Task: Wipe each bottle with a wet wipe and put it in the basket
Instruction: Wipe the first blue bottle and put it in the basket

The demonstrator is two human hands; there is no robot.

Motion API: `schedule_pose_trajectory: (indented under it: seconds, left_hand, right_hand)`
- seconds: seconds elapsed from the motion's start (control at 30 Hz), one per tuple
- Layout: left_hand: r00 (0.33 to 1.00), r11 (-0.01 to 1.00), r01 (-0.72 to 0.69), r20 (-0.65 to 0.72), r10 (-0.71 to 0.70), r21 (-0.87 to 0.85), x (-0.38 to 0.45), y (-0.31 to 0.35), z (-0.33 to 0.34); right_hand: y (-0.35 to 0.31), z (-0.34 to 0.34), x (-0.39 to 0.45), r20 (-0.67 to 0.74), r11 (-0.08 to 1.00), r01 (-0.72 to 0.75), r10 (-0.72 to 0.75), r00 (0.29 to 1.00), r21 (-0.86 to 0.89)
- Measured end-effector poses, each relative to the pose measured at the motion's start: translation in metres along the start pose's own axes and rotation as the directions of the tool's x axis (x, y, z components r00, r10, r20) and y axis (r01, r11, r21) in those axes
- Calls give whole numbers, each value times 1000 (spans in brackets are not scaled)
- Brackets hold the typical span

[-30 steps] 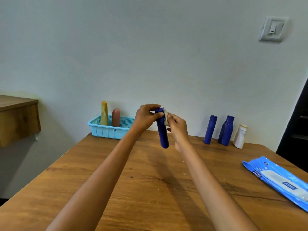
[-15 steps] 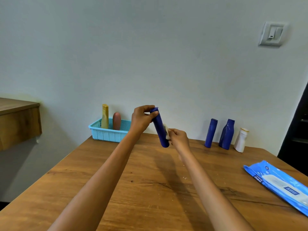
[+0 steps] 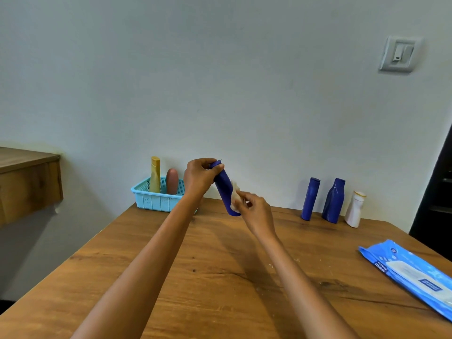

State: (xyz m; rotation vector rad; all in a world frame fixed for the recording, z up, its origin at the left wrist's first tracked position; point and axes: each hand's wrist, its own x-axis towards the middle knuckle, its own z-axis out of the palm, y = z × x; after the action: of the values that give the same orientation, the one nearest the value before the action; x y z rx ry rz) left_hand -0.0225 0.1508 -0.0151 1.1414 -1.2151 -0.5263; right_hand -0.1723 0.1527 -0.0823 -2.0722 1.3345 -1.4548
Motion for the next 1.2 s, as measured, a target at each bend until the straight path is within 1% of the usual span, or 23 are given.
schedule_pose_trajectory:
  seconds: [0.13,0.2,0.23,0.27,0.37,0.4,0.47,0.57,0.67,0.73,0.8,0.87,0.93,1.0,1.07,1.13,1.2]
  left_hand:
    - [999,1000,3,-51,-3,6,1,2,-5]
    - [1000,996,14,-10,-13,83,3,-1,-5]
    - [1000,990,14,18,-16,138,3,-3,-3]
    - [999,981,3,42,-11,195,2,-5,-1]
    - [996,941,-41,84,14,335,-3,-11,6]
    - [996,927,-54,91,21,370,-5,-12,8]
    - [995,887,-72,98,30,456,-8,-14,13]
    - [994,810,-96,94,51,578,-13,-15,18]
    - [990,763,-137,121,78,631,-14,-15,19]
    - [982,756,-155,181,49,636,-11,-12,19]
    - [963,783,-166,268,0,599,-7,-8,17]
    - [926,817,-193,376,-31,543,-4,-1,11]
    - [886,862,-190,460,-56,470,-3,5,3]
    - [870,890,-170,488,-66,423,-3,7,-2]
    - [876,899,-154,477,-67,409,-4,6,-4]
    - [874,911,-127,478,-84,392,-5,5,-2]
    - [857,915,-127,507,-93,383,-6,5,-2]
  right_hand:
    - [18,1,-1,113,988,-141,147,983,-54]
    - [21,1,0,129,981,-180,188,974,-72]
    - [22,0,1,108,981,-186,192,976,-58]
    - [20,-2,1,72,982,-190,190,979,-17]
    - [9,-4,4,-19,950,-219,229,973,223]
    - [3,-5,5,-29,936,-217,234,972,278]
    - [-3,-3,7,-28,934,-191,209,978,302]
    - [-7,2,5,20,951,-149,149,989,270]
    - [-4,6,3,50,962,-155,147,988,227]
    - [-2,7,3,57,970,-166,158,986,178]
    - [1,6,3,41,972,-190,186,982,137]
    - [4,5,3,14,968,-214,214,977,127]
    - [1,2,3,-3,961,-235,238,971,148]
    - [-9,-1,5,-19,945,-238,249,968,225]
    - [-21,-1,6,-21,928,-222,239,971,300]
    - [-31,0,7,-25,923,-204,224,974,326]
    - [-34,1,8,-28,926,-197,217,976,323]
